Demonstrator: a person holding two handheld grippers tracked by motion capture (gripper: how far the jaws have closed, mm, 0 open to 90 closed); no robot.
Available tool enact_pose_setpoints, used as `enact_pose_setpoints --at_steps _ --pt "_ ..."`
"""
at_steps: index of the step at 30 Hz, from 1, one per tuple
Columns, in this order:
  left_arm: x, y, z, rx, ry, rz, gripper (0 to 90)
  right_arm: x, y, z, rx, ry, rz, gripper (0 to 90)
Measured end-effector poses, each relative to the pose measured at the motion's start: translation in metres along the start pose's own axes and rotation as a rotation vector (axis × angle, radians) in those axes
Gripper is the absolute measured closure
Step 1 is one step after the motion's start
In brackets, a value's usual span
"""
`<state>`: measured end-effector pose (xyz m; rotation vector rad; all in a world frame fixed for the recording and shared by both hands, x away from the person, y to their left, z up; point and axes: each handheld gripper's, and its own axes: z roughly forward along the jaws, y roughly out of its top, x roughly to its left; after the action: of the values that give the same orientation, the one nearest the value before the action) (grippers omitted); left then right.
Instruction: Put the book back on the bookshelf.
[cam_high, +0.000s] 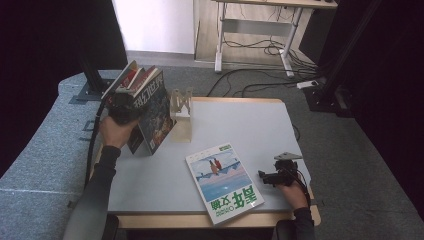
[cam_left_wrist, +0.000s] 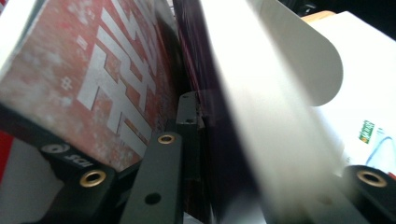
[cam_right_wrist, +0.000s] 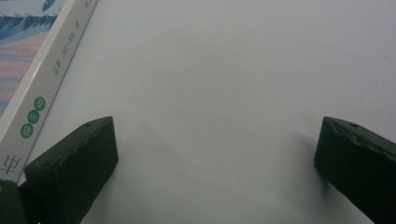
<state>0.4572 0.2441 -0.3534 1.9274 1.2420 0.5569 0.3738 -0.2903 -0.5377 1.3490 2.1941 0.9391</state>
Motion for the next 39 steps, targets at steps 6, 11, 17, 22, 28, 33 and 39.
enact_pose_setpoints --at_steps 6,11,17,22,28,33,39 --pt "-0.002 0.0 -0.001 -0.023 -0.006 -0.022 82.7 0.0 0.0 0.0 -0.001 0.001 0.001 0.0" --pt "-0.004 0.001 -0.004 -0.051 -0.018 -0.031 82.9 0.0 0.0 0.0 -0.002 0.001 0.0 0.0" --pt "-0.007 0.005 -0.007 -0.094 -0.008 -0.036 82.9 0.0 0.0 0.0 -0.002 0.001 0.001 0.0" --pt "-0.009 0.009 0.0 -0.109 0.001 -0.047 82.9 0.0 0.0 0.0 -0.002 0.0 0.001 0.0" --pt "-0.016 0.01 0.015 -0.112 0.017 -0.04 82.8 0.0 0.0 0.0 -0.001 0.001 0.001 0.0" --pt "-0.018 0.008 0.025 -0.114 0.032 -0.026 82.7 0.0 0.0 0.0 -0.002 0.002 0.002 0.0" --pt "-0.013 0.006 0.024 -0.113 0.027 -0.036 82.4 0.0 0.0 0.0 -0.002 0.002 0.002 0.0"
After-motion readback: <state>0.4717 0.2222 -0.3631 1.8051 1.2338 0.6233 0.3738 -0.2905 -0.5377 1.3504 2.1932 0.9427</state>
